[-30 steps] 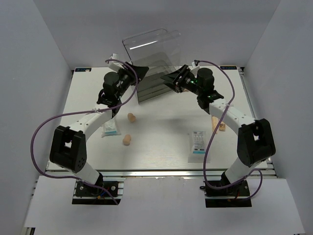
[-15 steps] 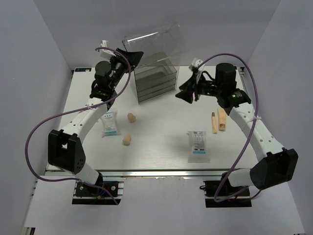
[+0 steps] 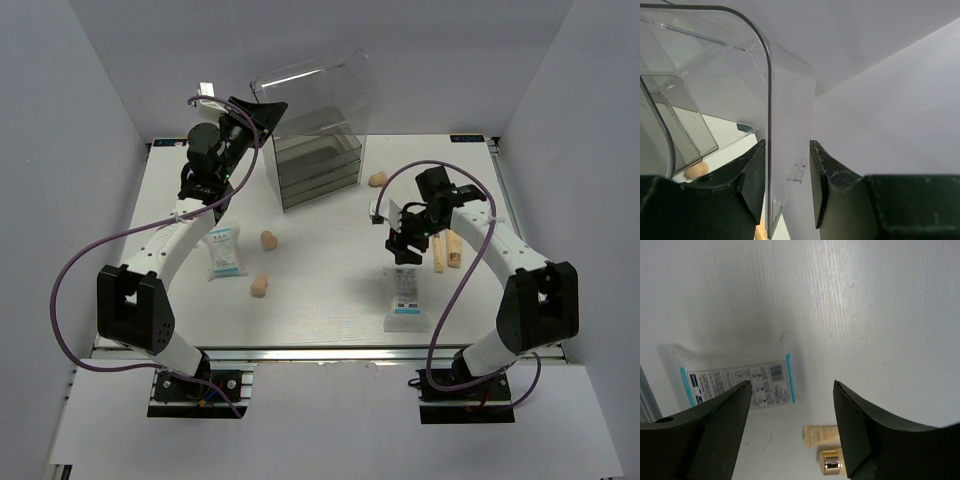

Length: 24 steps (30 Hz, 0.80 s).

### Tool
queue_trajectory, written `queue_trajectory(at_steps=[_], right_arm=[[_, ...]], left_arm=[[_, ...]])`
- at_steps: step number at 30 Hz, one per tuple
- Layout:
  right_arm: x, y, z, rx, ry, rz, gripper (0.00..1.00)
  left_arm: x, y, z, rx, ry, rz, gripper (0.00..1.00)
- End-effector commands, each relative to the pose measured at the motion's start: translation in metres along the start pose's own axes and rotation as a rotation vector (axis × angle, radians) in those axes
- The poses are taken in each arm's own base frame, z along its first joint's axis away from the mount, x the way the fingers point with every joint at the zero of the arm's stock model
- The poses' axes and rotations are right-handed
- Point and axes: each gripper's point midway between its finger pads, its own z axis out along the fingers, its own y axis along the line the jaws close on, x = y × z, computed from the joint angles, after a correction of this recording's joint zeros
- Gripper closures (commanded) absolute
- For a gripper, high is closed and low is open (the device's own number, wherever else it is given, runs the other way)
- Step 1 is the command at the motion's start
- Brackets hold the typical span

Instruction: Organize the makeup

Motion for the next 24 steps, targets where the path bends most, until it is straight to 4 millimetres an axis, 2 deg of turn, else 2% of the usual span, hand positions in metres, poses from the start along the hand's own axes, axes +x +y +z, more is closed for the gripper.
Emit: queue_trajectory(at_steps=[1,3,5,7,13,18,19,22,23,24], right_arm=[[0.029,0.004,-0.004,-0.067,0.126,-0.052,0.28],[0.036,0.001,0.001,-0.065,0.138,-0.035,0.27],[0.047,0.005,0.01,-0.094,0.168,-0.013,0.26],[0.055,0.014,0.019,-0.152,0.176,0.01,0.11],[0.064,0.023,0.046,-0.246,0.148,0.024,0.11],[0.075,0.037,0.061,-0.346,0.166,0.026,0.18],[0.079,0.038,0.065,-0.357,0.172,0.032,0.21],[0.086,0.044,0.071,-0.404,0.19,0.052,0.4],[0.087,0.045,0.072,-0.417,0.196,0.062,0.61],[0.088,0.044,0.074,-0.43,0.199,0.071,0.72]], left_arm=[[-0.022,-0.05,-0.004,0.144,-0.034,-0.014,0.53],[-0.021,-0.051,-0.005,0.152,-0.031,-0.031,0.53],[-0.019,-0.048,-0.006,0.149,-0.026,-0.053,0.53],[-0.017,-0.05,-0.007,0.16,-0.023,-0.069,0.52],[-0.016,-0.049,-0.007,0.159,-0.013,-0.08,0.53],[-0.016,-0.049,-0.005,0.159,-0.008,-0.082,0.53],[-0.016,-0.049,-0.005,0.158,-0.009,-0.083,0.53],[-0.016,-0.049,-0.005,0.158,-0.009,-0.087,0.52],[-0.016,-0.049,-0.005,0.159,-0.009,-0.088,0.52],[-0.016,-0.048,-0.004,0.157,-0.01,-0.088,0.52]])
